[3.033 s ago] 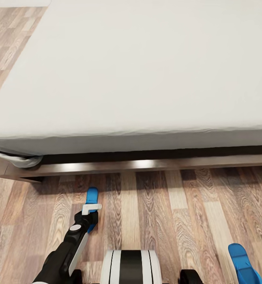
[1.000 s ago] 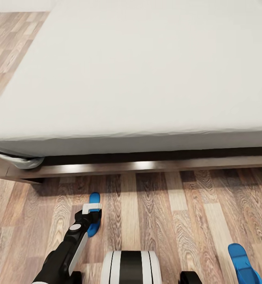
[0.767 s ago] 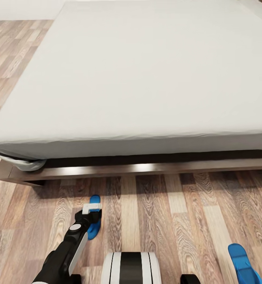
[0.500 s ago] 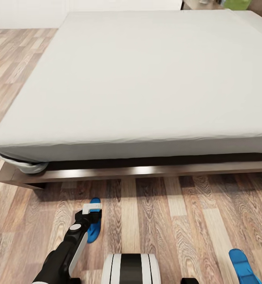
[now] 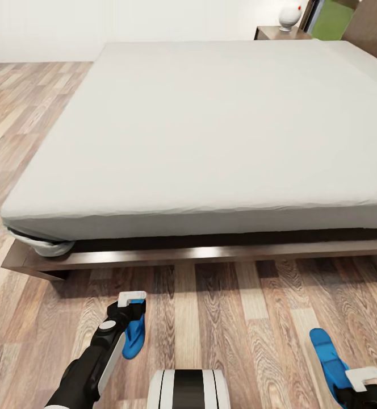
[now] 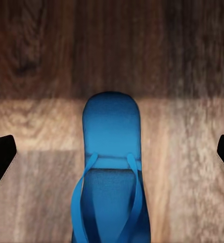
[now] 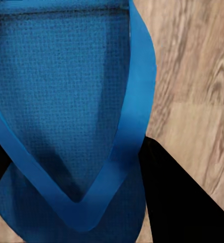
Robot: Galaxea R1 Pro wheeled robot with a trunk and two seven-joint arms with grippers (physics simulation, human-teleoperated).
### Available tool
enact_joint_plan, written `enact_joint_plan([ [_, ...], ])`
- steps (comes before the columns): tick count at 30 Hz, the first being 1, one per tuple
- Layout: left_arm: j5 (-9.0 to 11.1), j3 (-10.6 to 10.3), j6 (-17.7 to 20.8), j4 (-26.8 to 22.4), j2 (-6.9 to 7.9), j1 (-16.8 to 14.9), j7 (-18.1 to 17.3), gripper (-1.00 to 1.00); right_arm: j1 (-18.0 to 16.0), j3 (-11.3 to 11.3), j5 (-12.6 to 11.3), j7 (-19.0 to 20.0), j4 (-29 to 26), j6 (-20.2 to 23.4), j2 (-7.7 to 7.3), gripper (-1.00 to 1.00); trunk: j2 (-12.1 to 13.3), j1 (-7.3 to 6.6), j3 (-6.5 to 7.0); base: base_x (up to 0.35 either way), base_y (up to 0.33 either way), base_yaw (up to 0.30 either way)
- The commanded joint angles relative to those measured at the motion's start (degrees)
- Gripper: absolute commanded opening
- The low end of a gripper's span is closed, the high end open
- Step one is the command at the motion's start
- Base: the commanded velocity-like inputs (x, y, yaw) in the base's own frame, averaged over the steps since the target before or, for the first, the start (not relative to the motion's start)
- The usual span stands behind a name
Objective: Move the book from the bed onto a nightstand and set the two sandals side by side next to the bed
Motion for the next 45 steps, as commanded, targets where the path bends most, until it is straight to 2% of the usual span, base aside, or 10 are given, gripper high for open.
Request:
enact_joint_plan([
  [1,0.3,-0.1,0.3,-0.1,0.03,0.0,0.4,1.00,0.0,-0.2,0.3,0.0,-2.7,2.8,0.07,-1.00,0.0,-0.03,0.19,0.000,0.000,0.000],
  [5,0.3,-0.1,0.3,-0.1,0.03,0.0,0.4,1.00,-0.1,-0.5,-0.6,0.2,-9.4,11.4,0.16,-1.00,0.1,-0.13,1.08,0.000,0.000,0.000],
  [12,0.3,-0.1,0.3,-0.1,0.03,0.0,0.4,1.00,-3.2,-0.6,-2.1,0.4,-11.4,24.1,0.31,-1.00,0.2,-0.31,2.63,0.000,0.000,0.000],
  [14,0.3,-0.1,0.3,-0.1,0.03,0.0,0.4,1.00,-4.7,-0.6,-2.2,0.4,-11.3,26.8,0.90,-1.00,0.2,-0.37,3.07,0.000,0.000,0.000],
  [16,0.3,-0.1,0.3,-0.1,0.03,0.0,0.4,1.00,-6.5,-0.5,-2.1,0.2,-11.1,28.9,2.96,-1.00,0.2,-0.39,3.29,0.000,0.000,0.000],
  [20,0.3,-0.1,0.3,-0.3,0.03,0.0,0.4,1.00,-7.9,-0.5,-1.8,-0.1,-11.5,30.7,6.79,-1.00,0.2,-0.39,3.29,0.000,0.000,0.000],
  [23,0.3,-0.1,0.3,-0.5,0.03,0.0,0.5,1.00,-8.6,-0.4,-1.7,-0.2,-12.2,31.9,8.41,-1.00,0.2,-0.39,3.29,0.000,0.000,0.000],
  [26,0.3,-0.3,0.3,-0.6,0.03,0.0,0.5,1.00,-9.0,-0.5,-2.2,0.1,-12.8,32.5,8.89,-1.00,0.2,-0.39,3.29,0.000,0.000,0.000],
  [35,0.3,-0.3,0.3,-0.6,0.03,0.0,0.5,1.00,-10.3,-0.7,-8.4,-0.1,-14.8,32.8,8.99,-1.00,0.2,-0.39,3.29,0.000,0.014,0.000],
  [45,0.3,-0.3,0.4,-0.6,0.03,0.0,0.5,1.00,-10.3,-0.7,-9.1,-0.2,-15.4,32.8,9.01,-1.00,0.2,-0.39,3.29,0.000,0.249,0.000],
])
